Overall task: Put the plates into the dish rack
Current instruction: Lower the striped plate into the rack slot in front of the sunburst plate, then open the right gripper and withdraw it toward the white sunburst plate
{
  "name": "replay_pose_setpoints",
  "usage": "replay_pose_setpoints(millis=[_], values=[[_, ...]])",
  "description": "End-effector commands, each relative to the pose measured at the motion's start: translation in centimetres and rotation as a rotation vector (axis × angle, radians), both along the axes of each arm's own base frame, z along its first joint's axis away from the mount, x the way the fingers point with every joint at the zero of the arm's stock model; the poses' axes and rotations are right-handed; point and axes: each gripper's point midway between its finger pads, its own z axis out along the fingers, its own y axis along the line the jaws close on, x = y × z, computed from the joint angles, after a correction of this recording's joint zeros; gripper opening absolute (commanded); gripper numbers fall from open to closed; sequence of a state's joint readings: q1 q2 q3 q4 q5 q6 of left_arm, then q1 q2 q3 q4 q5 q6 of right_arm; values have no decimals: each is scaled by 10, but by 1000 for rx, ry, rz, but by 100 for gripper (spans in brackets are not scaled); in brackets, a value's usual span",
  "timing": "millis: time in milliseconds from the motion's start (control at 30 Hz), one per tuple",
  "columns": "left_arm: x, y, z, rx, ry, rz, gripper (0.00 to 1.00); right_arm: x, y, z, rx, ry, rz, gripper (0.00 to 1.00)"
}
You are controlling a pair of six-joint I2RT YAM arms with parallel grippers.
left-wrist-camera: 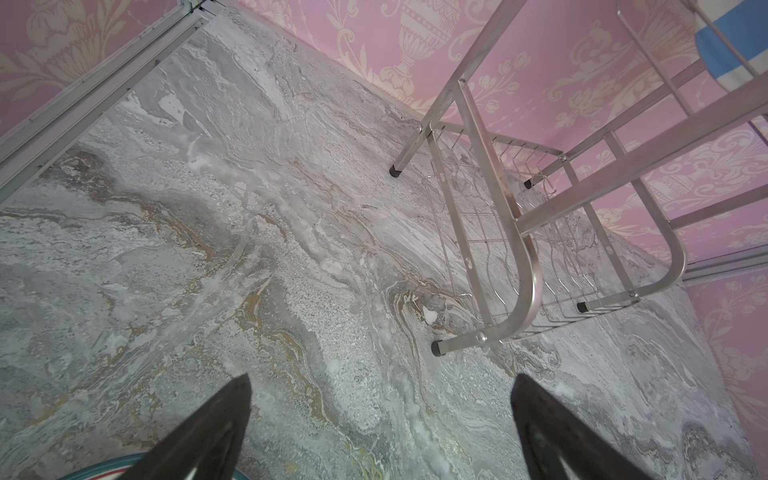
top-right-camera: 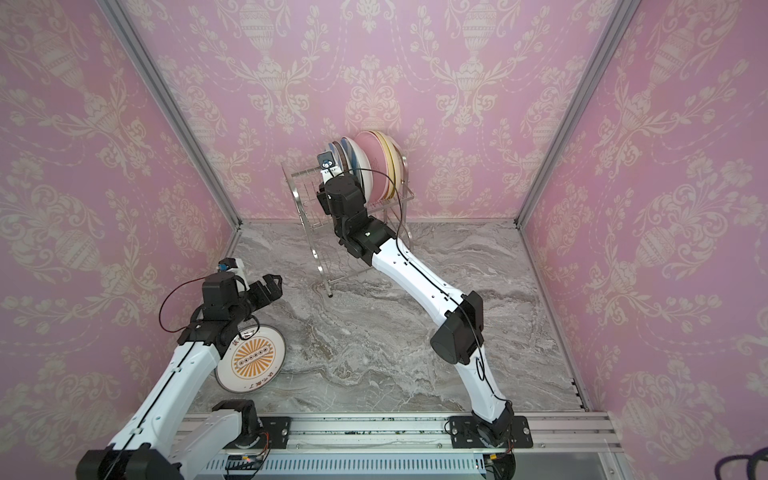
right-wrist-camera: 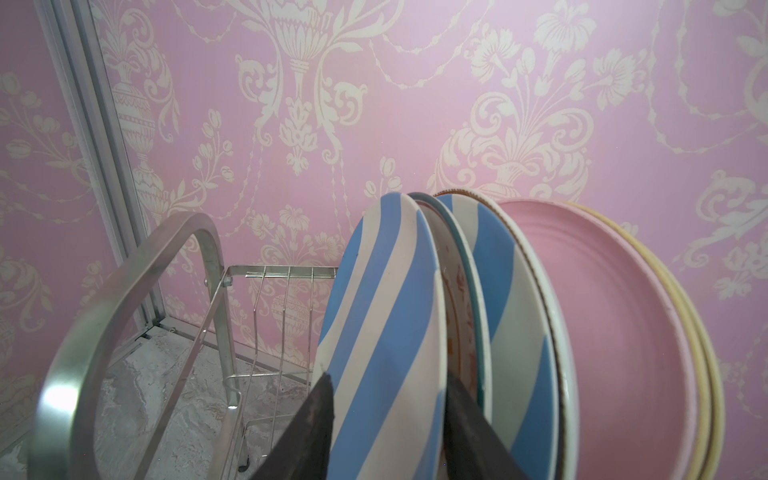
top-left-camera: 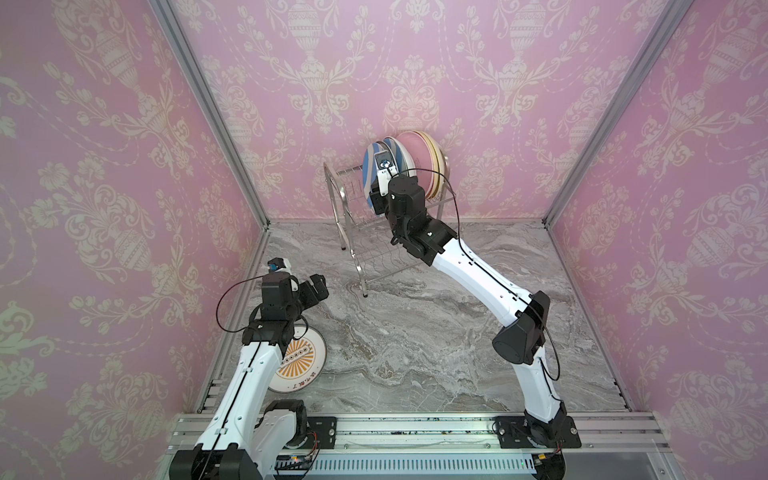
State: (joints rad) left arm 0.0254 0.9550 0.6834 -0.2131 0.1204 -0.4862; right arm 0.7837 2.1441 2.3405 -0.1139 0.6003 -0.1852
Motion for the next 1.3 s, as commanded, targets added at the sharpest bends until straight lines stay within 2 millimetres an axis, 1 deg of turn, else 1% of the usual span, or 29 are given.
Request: replay_pose_setpoints(millis=[0, 167, 267, 300, 433, 533, 600, 667, 767, 867, 967, 1100, 1167, 1200, 1267], values=[[-3, 10, 0, 41, 12, 33, 99, -16, -6, 27, 3, -28, -1, 50], [-2, 16, 0, 50, 12, 64, 99, -28, -4, 31, -13, -24, 16, 59], [-3, 22, 0, 75, 14, 91, 99, -36, -2, 30, -28, -6, 29, 62], [-4, 24, -1, 87, 20, 100, 99, -38, -2, 28, -33, 3, 34, 66], [-7, 35, -5, 123, 35, 149, 99, -49, -4, 20, -38, 50, 54, 69], [-8, 41, -2, 146, 41, 181, 99, -61, -9, 12, -28, 91, 74, 71], [-9, 48, 2, 170, 44, 213, 99, -72, -12, 7, -6, 118, 98, 72], [-12, 54, 3, 197, 54, 237, 99, -86, -11, -1, 16, 146, 138, 73], [-16, 60, 4, 224, 59, 262, 99, -106, -16, -26, 43, 218, 178, 74], [-20, 62, -5, 225, 54, 280, 99, -128, -25, -53, 75, 279, 220, 75], [-24, 66, -13, 237, 89, 296, 99, -150, -33, -90, 109, 366, 277, 77], [-34, 71, -16, 264, 140, 319, 99, -177, -38, -140, 181, 481, 338, 77], [-40, 74, -20, 266, 162, 338, 99, -186, -36, -163, 196, 537, 371, 78], [-43, 74, -21, 261, 175, 342, 99, -193, -35, -184, 188, 583, 386, 79], [-48, 75, -27, 254, 197, 356, 99, -202, -32, -206, 193, 642, 417, 81]])
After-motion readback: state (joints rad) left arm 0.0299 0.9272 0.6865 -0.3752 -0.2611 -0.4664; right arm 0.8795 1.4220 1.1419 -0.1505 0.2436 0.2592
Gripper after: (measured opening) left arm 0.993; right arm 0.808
